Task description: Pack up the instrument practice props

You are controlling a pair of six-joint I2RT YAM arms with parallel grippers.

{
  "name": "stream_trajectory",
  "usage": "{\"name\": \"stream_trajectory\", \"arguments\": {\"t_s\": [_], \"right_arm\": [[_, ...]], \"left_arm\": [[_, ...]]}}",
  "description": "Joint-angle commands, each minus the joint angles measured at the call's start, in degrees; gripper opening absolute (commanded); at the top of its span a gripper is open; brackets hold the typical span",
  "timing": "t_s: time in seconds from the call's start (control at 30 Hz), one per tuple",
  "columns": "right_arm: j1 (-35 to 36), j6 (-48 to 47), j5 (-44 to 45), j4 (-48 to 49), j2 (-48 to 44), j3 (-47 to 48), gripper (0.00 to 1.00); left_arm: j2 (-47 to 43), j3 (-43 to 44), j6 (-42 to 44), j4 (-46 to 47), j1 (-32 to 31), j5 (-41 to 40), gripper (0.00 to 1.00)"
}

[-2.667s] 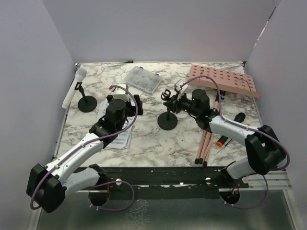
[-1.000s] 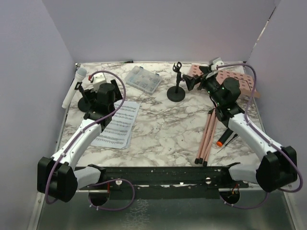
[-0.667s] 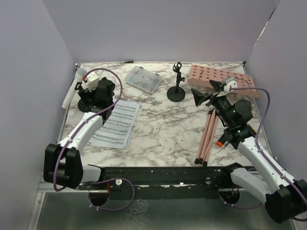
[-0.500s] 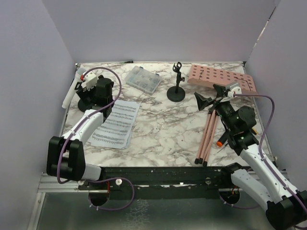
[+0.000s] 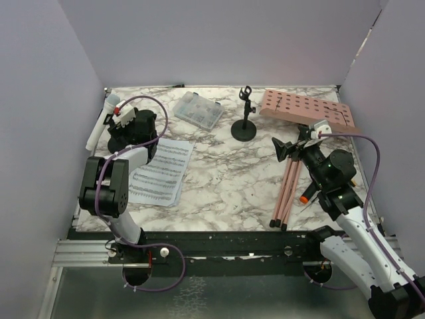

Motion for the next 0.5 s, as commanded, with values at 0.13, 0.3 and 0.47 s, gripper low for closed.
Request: {"name": "stream_trajectory", "arguments": {"t_s": [0.13, 0.3, 0.47], "right_arm": [[0.09, -3.07, 2.16, -7.85, 0.18, 4.52, 1.00], [0.09, -2.86, 0.83, -9.15, 1.53, 6.50, 1.00], [0.09, -3.13, -0.43, -11.18, 3.44, 9.23, 1.00]], "left_arm": [[8.41, 3.07, 2.09, 10.23, 3.91, -4.52, 0.84], [12.79, 6.58, 3.61, 12.94, 5.50, -4.39, 0.82], [15.98, 8.46, 4.33, 15.67, 6.70, -2.20, 0.74]]}}
